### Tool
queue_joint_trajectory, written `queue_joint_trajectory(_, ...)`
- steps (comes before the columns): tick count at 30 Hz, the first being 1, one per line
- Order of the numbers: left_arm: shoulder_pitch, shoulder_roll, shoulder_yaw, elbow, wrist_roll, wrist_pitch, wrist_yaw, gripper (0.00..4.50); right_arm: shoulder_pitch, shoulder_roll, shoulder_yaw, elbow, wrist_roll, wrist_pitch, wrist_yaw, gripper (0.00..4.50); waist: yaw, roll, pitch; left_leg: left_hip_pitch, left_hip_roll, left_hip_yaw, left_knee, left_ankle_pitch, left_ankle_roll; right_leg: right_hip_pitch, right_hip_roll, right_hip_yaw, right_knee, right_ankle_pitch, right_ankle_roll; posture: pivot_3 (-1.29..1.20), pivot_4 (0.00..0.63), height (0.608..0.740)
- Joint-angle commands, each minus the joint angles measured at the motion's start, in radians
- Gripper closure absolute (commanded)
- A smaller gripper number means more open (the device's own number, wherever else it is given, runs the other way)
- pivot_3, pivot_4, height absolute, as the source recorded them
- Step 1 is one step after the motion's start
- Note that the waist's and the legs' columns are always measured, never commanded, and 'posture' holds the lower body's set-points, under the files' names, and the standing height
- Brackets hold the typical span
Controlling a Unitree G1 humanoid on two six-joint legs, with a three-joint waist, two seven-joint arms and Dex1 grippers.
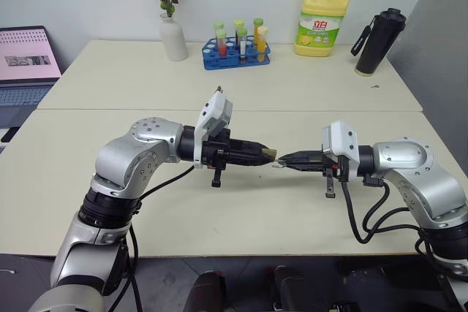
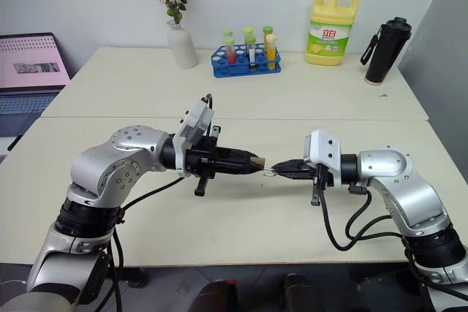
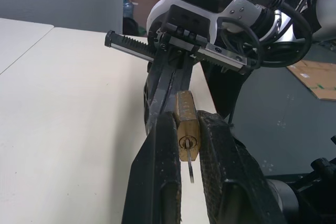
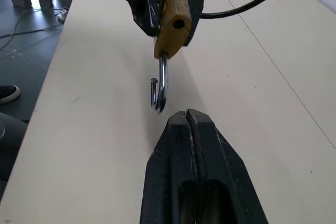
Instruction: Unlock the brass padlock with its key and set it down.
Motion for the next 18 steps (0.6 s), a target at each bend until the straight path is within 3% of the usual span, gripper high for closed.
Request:
queue_joint_trajectory(1,0.022,0.014,0.021,-0.024,-0.024,0.034,0.018,4.33,0.056,-0.045,-0.053,-0.016,-0.007,-0.015,0.005,4.5,0.0,0.0,0.0,0.0,0.0,0.0,0.0,0.0,0.0,0.0,0.0,0.0,0.0,0.0,0.0,0.0,0.15,0.74)
queue_joint_trajectory(5,0.106,0.007,-0.003,0.0,0.034,0.029,0.09,4.33,0.203,-0.085,-0.128,-0.086,0.018,-0.01,-0.007,3.67,0.001,0.0,0.0,0.0,0.0,0.0,0.0,0.0,0.0,0.0,-0.001,0.0,0.0,0.0,0.0,0.0,0.15,0.74)
queue_joint_trajectory(9,0.166,-0.025,-0.03,0.032,0.084,0.01,0.151,4.33,0.266,-0.08,-0.112,-0.182,0.039,0.046,-0.04,2.18,-0.001,0.0,0.0,0.0,0.0,0.0,0.0,0.0,0.0,0.0,-0.001,0.0,0.0,0.0,0.0,0.0,0.15,0.74)
queue_joint_trajectory(15,0.197,-0.055,-0.052,0.053,0.109,0.01,0.17,4.33,0.252,-0.052,-0.039,-0.187,-0.069,-0.001,-0.1,0.13,-0.001,0.0,0.0,0.001,0.0,0.0,0.0,0.0,0.0,0.0,0.0,0.0,0.001,0.0,0.001,0.0,0.15,0.74)
queue_joint_trajectory(18,0.191,-0.099,-0.073,0.1,0.138,-0.003,0.203,4.33,0.217,-0.05,0.013,-0.156,-0.15,-0.024,-0.116,0.0,0.0,0.0,0.0,0.0,0.0,0.0,0.0,0.0,0.0,0.0,0.0,0.0,0.0,0.0,0.001,0.0,0.15,0.74)
